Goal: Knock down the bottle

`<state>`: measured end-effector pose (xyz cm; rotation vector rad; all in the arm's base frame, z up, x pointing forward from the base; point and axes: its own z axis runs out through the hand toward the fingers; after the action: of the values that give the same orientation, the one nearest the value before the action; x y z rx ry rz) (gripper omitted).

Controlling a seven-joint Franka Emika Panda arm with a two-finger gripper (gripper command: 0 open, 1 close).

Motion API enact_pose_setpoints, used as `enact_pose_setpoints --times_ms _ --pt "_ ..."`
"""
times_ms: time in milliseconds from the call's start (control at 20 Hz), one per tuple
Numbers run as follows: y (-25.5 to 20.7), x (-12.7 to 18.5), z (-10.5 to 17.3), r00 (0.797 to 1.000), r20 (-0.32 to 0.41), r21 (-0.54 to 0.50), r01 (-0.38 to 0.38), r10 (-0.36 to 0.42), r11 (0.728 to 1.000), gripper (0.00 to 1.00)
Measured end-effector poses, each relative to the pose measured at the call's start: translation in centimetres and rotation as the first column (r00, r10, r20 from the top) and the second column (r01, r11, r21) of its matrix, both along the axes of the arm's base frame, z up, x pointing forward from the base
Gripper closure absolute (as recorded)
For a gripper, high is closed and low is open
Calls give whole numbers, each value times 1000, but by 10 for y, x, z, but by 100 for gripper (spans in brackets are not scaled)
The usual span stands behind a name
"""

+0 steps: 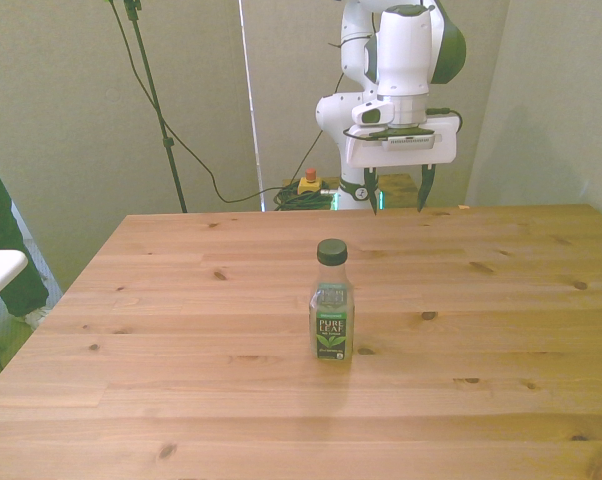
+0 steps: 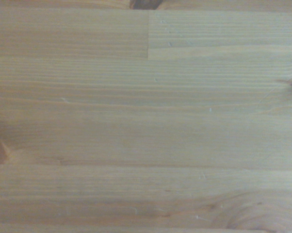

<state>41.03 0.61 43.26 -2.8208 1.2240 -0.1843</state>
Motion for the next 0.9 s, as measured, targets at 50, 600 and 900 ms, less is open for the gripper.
enact_pose_setpoints --times_ms 50,600,900 --pt "0 0 0 1000 -1 0 0 0 1000 0" --pt "-67 64 53 995 82 -88 67 -60 994 100" --pt "-96 120 60 992 81 -132 103 -93 986 100"
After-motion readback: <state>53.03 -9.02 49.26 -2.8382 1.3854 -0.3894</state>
